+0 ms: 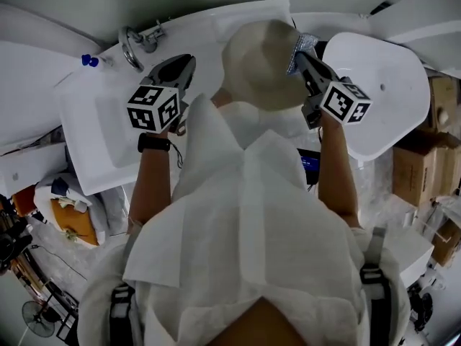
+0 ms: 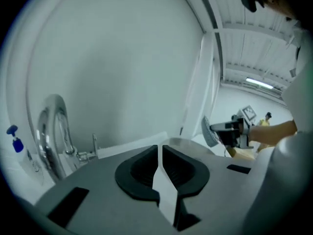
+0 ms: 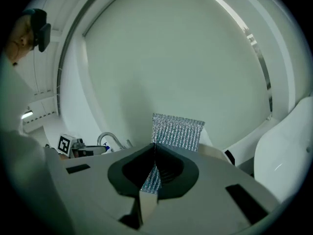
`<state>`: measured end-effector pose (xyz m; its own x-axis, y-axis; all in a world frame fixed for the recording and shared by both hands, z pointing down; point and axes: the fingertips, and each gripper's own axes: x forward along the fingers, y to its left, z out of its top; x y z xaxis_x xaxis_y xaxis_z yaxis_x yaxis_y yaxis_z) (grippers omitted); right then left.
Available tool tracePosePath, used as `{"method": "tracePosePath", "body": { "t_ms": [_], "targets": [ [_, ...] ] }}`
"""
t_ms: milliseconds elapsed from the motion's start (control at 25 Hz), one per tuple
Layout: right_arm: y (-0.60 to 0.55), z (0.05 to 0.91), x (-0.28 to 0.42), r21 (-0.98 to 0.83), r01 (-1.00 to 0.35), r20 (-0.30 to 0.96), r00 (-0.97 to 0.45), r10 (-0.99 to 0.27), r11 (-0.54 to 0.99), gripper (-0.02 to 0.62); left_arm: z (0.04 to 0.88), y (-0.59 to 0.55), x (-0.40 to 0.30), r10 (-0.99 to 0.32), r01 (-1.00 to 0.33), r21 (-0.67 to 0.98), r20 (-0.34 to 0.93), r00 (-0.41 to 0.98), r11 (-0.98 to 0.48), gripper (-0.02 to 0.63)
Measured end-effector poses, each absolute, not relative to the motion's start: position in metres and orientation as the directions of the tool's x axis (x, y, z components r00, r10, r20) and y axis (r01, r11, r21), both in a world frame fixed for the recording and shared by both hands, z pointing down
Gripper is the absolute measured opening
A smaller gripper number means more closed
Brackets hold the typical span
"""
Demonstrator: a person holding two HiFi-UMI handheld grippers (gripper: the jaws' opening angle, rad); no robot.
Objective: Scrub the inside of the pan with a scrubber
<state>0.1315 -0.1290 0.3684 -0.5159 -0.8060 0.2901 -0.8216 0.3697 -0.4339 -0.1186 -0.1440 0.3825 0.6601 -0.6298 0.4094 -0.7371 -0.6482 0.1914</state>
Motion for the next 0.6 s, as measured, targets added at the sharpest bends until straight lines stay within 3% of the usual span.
{"method": "tracePosePath", "body": {
  "t_ms": [160,280,600],
  "targets": [
    [-0.111,0.339,0.147,-0.346,-0.855,0.212,-0.473,-0.855,0.387,0.017,0.335,-0.147,-0.145,-0.782,-0.804,0.142,0.187,0.594,-0.577,0.032],
    [-0.100,0.319,0.157,-0.299,-0.873,0.153,-0.442,-0.884,0.385,0.017,0.311,-0.142,-0.162,-0.839,-0.842,0.098,0.087,0.538,-0.530,0.032],
    [-0.078,0.283,0.167,-0.175,-0.901,0.074,-0.415,-0.907,0.398,0.017,0.291,-0.119,-0.199,-0.893,-0.892,0.076,0.028,0.450,-0.446,0.032]
  ]
}}
